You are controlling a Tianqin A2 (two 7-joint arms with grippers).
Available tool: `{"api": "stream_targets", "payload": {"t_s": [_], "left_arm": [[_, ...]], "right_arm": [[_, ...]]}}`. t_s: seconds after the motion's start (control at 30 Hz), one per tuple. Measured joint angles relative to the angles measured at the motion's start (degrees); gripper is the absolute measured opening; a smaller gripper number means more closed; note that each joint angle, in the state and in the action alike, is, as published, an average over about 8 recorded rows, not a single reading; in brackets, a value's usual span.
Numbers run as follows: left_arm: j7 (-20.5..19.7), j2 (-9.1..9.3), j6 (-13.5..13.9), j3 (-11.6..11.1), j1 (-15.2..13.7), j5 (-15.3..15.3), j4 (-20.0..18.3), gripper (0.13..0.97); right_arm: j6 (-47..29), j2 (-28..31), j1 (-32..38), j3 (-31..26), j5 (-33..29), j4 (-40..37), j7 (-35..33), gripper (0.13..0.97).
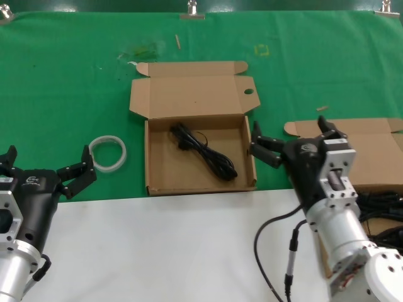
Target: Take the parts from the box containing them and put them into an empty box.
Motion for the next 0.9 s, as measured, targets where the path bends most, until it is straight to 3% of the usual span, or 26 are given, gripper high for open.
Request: {"api": "stream_targets", "payload": {"t_s": [0.5, 0.9], "left_arm": [[0.00, 0.00, 0.00, 0.00, 0.00, -0.01, 0.00, 0.966], [0.00, 0.00, 0.00, 0.00, 0.00, -0.01, 0.00, 0.966]], "right_arm": [[-7.36, 0.00, -7.63, 10.78, -10.39, 4.80, 12.19, 0.966], [-8.21, -0.02, -8.50, 12.02, -11.57, 5.35, 13.57, 0.966]]}}
